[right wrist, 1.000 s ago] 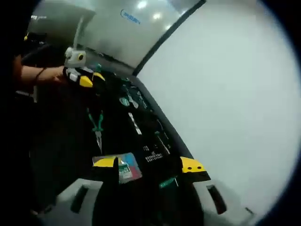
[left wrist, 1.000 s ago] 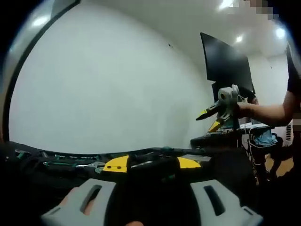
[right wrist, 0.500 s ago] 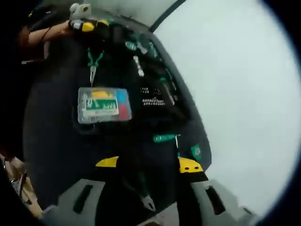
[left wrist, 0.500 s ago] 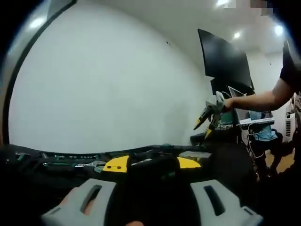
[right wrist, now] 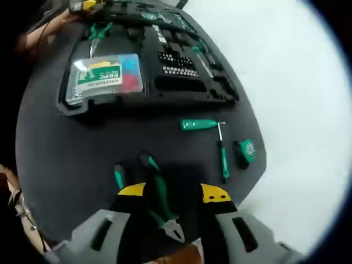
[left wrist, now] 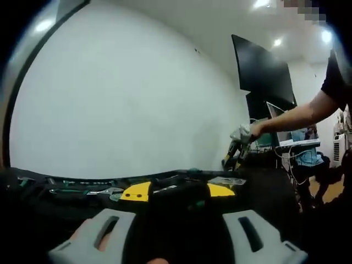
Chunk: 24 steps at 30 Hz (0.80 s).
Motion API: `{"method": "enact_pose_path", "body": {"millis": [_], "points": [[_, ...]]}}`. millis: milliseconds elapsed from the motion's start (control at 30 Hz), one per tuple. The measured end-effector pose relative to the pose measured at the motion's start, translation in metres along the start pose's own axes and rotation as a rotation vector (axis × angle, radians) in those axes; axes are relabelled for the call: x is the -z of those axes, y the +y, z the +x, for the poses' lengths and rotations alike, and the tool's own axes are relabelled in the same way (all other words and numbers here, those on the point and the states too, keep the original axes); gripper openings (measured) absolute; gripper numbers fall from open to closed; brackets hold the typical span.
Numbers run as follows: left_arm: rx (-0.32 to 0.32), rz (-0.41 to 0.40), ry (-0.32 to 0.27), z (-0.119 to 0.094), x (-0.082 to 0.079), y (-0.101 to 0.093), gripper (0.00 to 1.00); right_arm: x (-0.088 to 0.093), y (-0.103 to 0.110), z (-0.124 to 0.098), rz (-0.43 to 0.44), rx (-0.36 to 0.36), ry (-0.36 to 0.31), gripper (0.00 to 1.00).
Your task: Pick up the tools and put them into their designated positions in the toolbox.
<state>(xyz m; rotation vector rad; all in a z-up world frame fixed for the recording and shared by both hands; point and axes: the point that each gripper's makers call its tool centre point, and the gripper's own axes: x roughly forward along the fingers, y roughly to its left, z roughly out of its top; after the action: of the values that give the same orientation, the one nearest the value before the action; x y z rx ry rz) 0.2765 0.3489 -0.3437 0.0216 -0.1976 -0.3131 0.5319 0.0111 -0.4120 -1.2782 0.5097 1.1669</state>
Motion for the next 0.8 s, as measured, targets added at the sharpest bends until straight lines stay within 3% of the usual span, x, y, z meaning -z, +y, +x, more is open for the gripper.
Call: {"method": "enact_pose_path", "body": {"millis": [133,233,333,433,533,633,700,800], "points": [[0.002,-0.017,-0.015,-0.004,-0.006,-0.005,0.36,0.006,-0.001,0.014,-0.023,-0.023,0.027,0.27],[-0.003,-0.025,-0.02,-0.005,-0.008,-0.005,0.36,0.001,0.008,0.014,-0.029,-0.047,0.032,0.26],[-0.003,-0.02,-0.017,-0.005,-0.008,-0.008,0.36,0.001,0.019,0.019,0.004,-0.124,0.041,0.26],[0.0,-0.012,-0.01,-0.005,-0.007,-0.012,0.36,-0.001,0.034,0.019,0.036,-0.241,0.053,0.14],[0.0,-0.009,-0.006,-0.005,-0.007,-0.013,0.36,-0.002,0.03,0.021,-0.067,-0.29,0.023,0.1],[0.0,-0.012,-0.009,-0.005,-0.008,-0.013,0.36,-0.003,0.029,0.02,-0.054,-0.281,0.02,0.09],[0.0,-0.016,-0.012,-0.004,-0.007,-0.01,0.36,-0.002,0.02,0.017,-0.046,-0.237,0.018,0.08],[0.0,-0.017,-0.013,-0.005,-0.007,-0.009,0.36,0.0,0.011,0.009,0.023,-0.217,0.008,0.07]]}}
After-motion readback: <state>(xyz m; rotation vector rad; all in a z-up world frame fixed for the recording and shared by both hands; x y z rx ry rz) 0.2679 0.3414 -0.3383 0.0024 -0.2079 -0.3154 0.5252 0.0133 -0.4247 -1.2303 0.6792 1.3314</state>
